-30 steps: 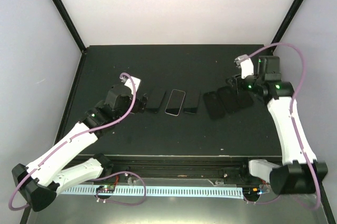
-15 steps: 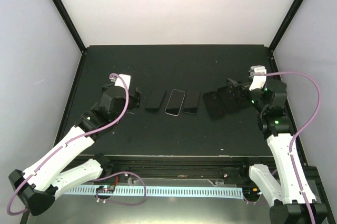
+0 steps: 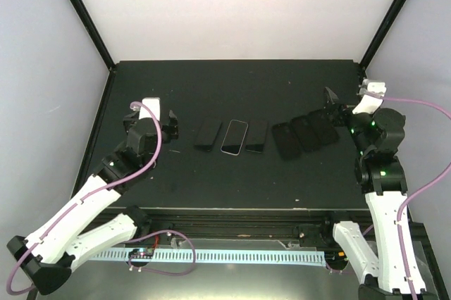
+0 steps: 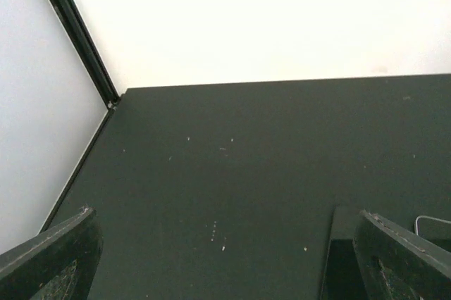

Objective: Take the phone out of the phone case

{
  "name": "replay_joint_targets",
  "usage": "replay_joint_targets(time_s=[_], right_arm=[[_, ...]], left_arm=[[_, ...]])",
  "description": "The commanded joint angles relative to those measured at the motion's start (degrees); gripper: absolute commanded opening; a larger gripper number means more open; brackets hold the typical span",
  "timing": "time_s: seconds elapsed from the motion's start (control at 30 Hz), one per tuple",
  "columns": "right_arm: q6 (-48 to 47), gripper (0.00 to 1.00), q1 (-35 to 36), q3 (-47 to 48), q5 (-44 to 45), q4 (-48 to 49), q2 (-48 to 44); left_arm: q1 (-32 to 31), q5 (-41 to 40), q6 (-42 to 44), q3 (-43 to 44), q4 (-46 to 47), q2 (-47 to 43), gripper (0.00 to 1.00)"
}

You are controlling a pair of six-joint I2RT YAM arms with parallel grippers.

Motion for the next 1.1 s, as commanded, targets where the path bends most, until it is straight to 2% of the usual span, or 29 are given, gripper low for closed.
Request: replay_joint_targets(time_s=[0.0,1.07], right_arm=[[-4.18,1.0,-0.55,-2.11,-3.6,0.49,-0.74],[-3.15,1.0,-2.98,-3.48,-5.04,1.84,-0.85]], left_arm=[[0.43,-2.15,-0.47,-0.57,2.3,-0.78,0.99],[0.4,-2.66,-0.23,-0.43,1.27,0.68,0.99]])
